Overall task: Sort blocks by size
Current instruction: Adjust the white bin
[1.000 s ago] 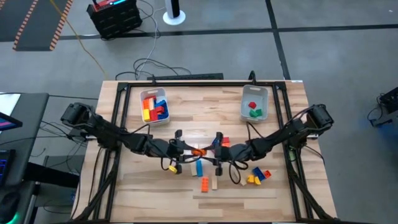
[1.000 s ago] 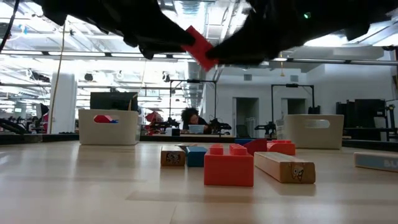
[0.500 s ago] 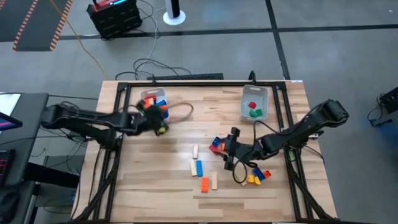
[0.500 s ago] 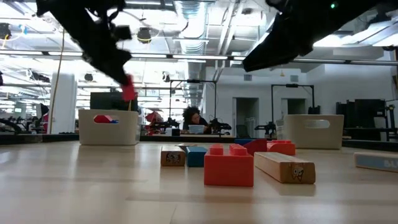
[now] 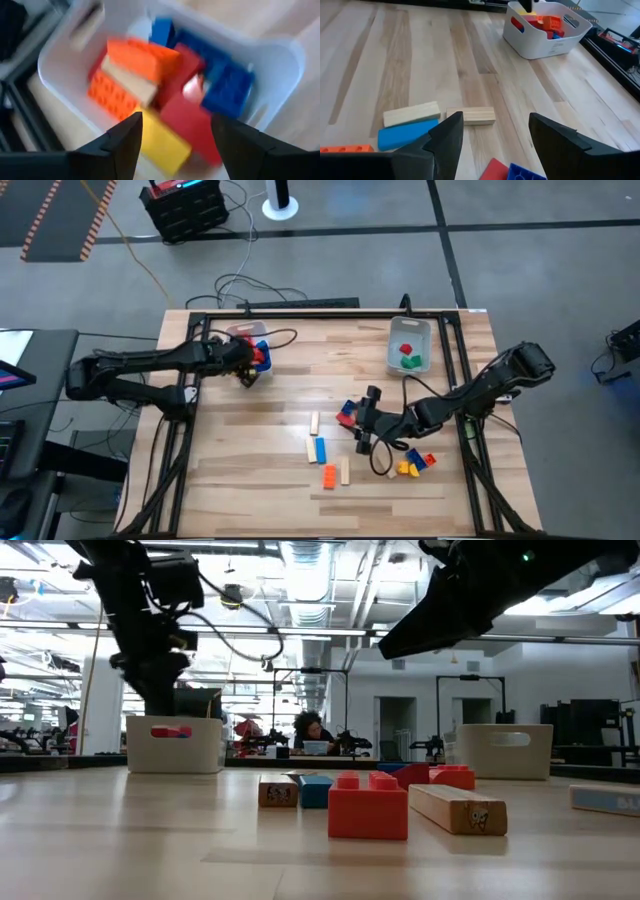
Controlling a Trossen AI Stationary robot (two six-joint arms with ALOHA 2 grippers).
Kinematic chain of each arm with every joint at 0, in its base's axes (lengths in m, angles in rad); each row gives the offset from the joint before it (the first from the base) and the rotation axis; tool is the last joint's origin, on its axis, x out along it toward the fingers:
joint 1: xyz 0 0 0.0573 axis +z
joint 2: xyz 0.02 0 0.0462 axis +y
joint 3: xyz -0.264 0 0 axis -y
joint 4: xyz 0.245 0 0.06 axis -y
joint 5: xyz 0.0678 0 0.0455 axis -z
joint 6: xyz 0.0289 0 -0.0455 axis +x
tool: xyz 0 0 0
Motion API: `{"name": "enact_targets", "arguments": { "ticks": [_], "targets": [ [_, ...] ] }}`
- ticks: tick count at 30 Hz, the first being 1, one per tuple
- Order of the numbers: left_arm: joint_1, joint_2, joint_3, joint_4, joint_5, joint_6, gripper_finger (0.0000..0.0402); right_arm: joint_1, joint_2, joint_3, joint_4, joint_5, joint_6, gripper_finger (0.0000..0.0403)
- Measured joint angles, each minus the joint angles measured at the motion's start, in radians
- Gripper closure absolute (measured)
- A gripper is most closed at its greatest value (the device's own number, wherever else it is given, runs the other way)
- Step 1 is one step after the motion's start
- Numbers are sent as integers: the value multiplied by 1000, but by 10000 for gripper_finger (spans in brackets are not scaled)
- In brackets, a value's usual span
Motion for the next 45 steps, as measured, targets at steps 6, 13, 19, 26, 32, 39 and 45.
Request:
{"name": "enact_targets", "arguments": {
  "ticks": [6, 13, 19, 26, 32, 39, 45],
  "targets": [
    [0, -2, 0, -133, 3, -50, 169, 0, 4, 0, 0, -1, 4, 150],
    [-1, 50, 3, -217, -4, -53, 169, 6, 4, 0, 19, -1, 8, 150],
    [-1, 82, 3, -283, -58, -61, 169, 5, 4, 0, 19, -2, 8, 150],
    [0, 83, 1, -283, -70, -64, 176, 6, 4, 0, 19, -2, 7, 150],
    [0, 84, 14, -289, -70, -54, 177, 6, 5, 0, 19, -2, 8, 150],
    [-1, 84, 38, -291, -87, 0, 178, 6, 5, 0, 19, -2, 8, 150],
    [-3, 84, 39, -290, -88, 9, 178, 6, 5, 0, 19, -2, 8, 149]
  ]
}}
